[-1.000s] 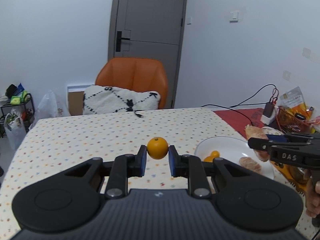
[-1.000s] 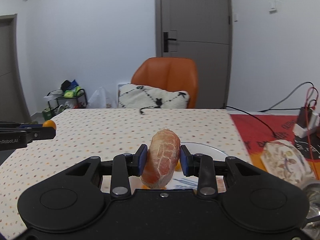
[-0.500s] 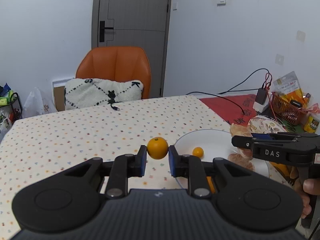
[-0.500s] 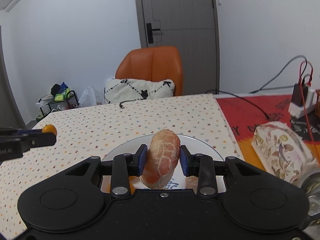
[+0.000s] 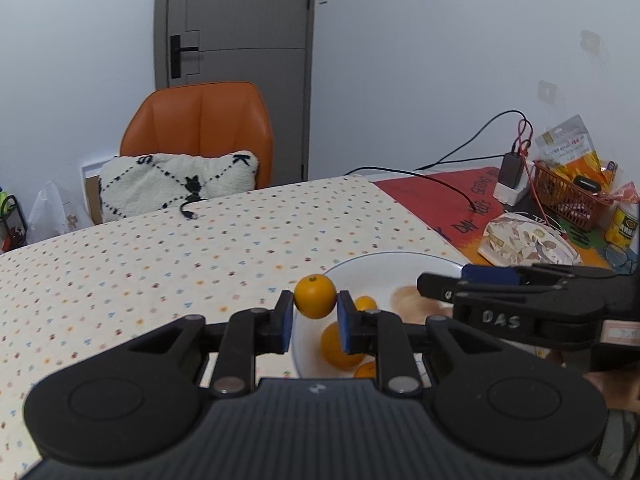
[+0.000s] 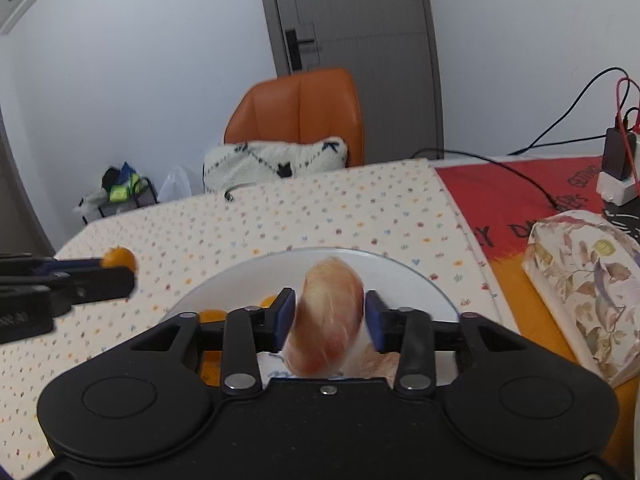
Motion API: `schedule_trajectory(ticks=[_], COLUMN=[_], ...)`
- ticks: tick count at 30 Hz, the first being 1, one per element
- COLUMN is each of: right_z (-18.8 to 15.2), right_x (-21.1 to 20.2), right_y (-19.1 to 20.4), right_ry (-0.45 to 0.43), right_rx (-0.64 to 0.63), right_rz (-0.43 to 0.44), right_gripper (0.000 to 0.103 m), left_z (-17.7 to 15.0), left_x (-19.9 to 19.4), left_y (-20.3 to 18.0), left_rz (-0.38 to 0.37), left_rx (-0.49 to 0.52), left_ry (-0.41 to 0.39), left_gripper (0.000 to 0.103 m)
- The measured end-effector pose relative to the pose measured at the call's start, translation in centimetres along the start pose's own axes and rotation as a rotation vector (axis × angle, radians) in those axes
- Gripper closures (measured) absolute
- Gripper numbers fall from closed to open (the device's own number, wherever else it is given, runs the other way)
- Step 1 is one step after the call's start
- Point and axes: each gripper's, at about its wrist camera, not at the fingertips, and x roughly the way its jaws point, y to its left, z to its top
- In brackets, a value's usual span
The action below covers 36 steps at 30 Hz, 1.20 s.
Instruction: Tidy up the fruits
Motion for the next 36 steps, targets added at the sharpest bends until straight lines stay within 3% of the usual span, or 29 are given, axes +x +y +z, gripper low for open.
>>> schedule_trajectory(ticks=[2, 8, 12, 20, 28, 36], right_z=[0.1, -0.2, -1.0, -1.9, -2.5, -2.9], right_x=[-0.7, -3.2, -4.2, -5.2, -6.1, -7.2], right_y=[-0.4, -1.8, -2.2, -2.0, -1.2, 0.9], right_ry=[-0.030, -0.073, -0.079, -0.084, -0.092, -0.092], right_rx=[0.024, 0.099, 0.120, 0.132, 0.154, 0.127], right_rz=[-0.005, -0.007, -0.020, -0.022, -0.002, 0.000], right_gripper=[0.048, 0.046, 0.044, 0.038, 0.029, 0.013], left_z=[0.1, 0.0, -0.1, -0.8, -1.8, -2.4], left_x=[0.4, 1.2, 1.2, -0.4, -2.6, -5.0], left_y=[-0.6, -2.1, -2.3, -0.5, 1.9, 4.0], left_rz=[-0.020, -0.061, -0.066, -0.036, 0.019, 0.072], left_rx=[0.009, 0.024, 0.016, -0.025, -0.078, -0.098], left_ry=[0.002, 0.017, 0.005, -0.002, -0.030, -0.045], left_gripper=[0.082, 0.082, 0.075, 0.052, 0.022, 0.008])
